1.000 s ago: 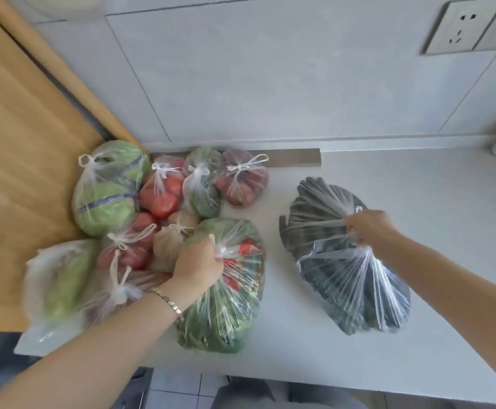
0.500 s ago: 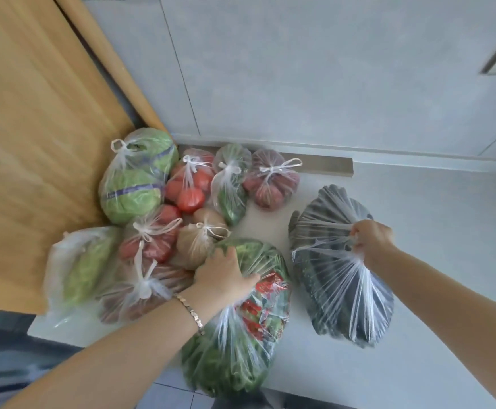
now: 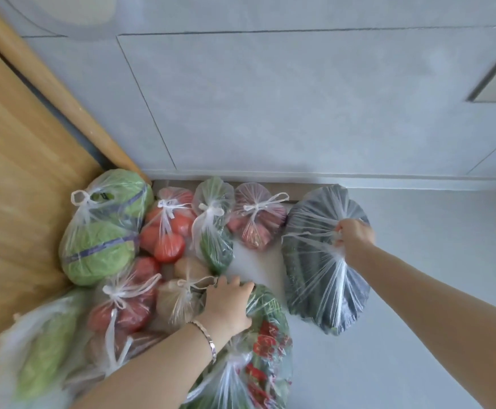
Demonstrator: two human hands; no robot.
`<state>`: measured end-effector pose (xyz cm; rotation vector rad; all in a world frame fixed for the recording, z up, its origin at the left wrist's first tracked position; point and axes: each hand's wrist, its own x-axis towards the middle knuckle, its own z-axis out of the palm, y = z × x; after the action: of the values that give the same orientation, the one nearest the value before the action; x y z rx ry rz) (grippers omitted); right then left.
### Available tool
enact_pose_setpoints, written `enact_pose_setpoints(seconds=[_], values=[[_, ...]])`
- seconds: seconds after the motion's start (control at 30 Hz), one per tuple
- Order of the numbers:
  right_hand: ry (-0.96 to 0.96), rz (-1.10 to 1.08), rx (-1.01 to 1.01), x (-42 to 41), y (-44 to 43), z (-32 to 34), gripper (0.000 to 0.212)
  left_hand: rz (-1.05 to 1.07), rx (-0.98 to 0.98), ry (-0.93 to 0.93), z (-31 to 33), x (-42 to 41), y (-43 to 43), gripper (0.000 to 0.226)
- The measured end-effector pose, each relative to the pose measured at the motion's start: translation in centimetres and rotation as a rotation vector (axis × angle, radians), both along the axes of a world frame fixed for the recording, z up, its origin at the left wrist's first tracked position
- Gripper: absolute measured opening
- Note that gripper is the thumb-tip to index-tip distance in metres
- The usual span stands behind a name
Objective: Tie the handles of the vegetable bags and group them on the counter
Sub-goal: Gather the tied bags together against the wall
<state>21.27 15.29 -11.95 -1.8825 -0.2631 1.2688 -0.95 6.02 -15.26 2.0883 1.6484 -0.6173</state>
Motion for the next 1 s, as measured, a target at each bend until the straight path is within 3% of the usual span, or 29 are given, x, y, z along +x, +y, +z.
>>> enact_pose_setpoints(seconds=[0.17,0.23,0.4,0.5,0.73,0.8,0.9,1.0], values=[[-0.051,0.068,-0.023,0.8,1.4,-1.4,0.016,0.003,0.039,-0.034,-0.1,0.6,1.7,0.04],[-0.102,0.152,-0.033,0.9,1.3,-1.7,0.004,0.035,0.037,-0.079,-0.2,0.6,2.4,0.028],[-0.427,0.538,-0.093,1.2,-0.2,-1.9,0.023,0.082,0.033,-0.123,0.1,1.2,3.7,0.024],[-0.601,0.635,-0.135,1.4,-1.6,-2.3,0.049,0.1,0.082,-0.122,0.6,1.0,4.8,0.025],[-0.797,0.949,-0.255,1.1,-4.1,-1.8,0.064,0.019,0.112,-0.207,1.9,0.6,5.1,0.023],[-0.839,1.026,-0.29,1.1,-4.3,-1.3,0.059,0.113,0.128,-0.286,3.1,0.3,5.2,0.025],[-0.898,1.146,-0.273,0.3,-4.9,1.3,0.01,0.188,0.111,-0.338,5.3,-0.2,5.9,0.027],[-1.003,1.203,-0.191,-1.4,-4.5,5.1,0.016,0.183,0.052,-0.364,9.1,-0.7,6.9,0.039]])
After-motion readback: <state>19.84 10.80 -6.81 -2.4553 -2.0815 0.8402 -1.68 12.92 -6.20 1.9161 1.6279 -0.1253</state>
